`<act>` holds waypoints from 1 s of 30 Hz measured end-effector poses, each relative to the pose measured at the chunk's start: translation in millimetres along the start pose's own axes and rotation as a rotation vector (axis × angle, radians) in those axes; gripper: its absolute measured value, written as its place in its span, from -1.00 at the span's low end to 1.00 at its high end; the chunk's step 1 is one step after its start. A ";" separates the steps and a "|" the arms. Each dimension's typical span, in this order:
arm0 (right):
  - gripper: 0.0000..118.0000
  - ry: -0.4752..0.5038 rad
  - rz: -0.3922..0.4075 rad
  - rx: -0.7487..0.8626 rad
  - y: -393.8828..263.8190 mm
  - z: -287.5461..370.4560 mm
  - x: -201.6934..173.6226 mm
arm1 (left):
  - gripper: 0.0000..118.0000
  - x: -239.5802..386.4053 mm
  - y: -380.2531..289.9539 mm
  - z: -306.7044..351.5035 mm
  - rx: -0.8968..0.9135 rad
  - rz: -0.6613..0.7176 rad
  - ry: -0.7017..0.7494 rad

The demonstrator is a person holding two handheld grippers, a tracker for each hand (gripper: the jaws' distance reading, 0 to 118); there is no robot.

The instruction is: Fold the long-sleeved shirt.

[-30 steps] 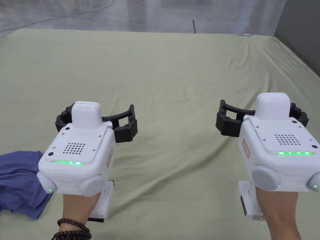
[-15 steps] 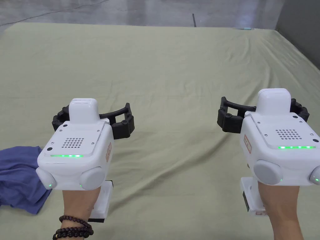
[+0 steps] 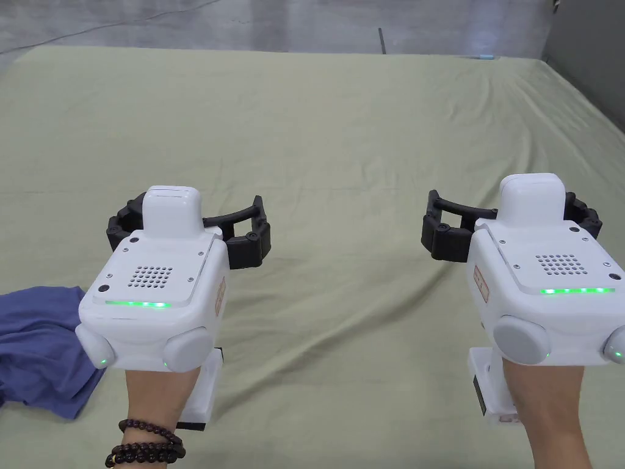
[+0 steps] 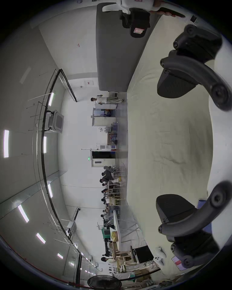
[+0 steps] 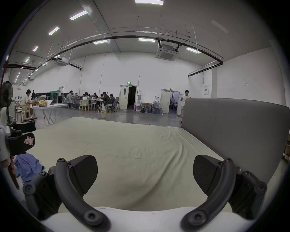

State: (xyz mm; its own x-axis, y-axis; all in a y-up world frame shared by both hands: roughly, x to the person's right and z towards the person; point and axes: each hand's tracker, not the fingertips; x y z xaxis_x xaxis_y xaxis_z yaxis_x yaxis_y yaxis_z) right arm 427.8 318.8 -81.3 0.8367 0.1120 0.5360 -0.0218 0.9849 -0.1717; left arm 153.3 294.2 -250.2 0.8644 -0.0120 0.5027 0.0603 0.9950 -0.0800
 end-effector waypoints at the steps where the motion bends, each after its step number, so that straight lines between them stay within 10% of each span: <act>1: 1.00 0.001 -0.001 0.000 0.4 -0.3 -0.1 | 1.00 0.4 0.5 -0.5 -0.001 -0.002 0.001; 30: 1.00 0.008 -0.006 0.011 2.5 2.5 -1.7 | 1.00 5.2 1.5 0.2 -0.010 -0.015 -0.016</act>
State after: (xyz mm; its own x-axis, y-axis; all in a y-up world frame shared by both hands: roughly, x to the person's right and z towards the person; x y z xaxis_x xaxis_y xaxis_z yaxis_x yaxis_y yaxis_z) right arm 425.0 321.3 -80.6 0.8413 0.1054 0.5303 -0.0231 0.9869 -0.1595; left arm 157.8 295.7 -247.6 0.8550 -0.0252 0.5180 0.0781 0.9937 -0.0806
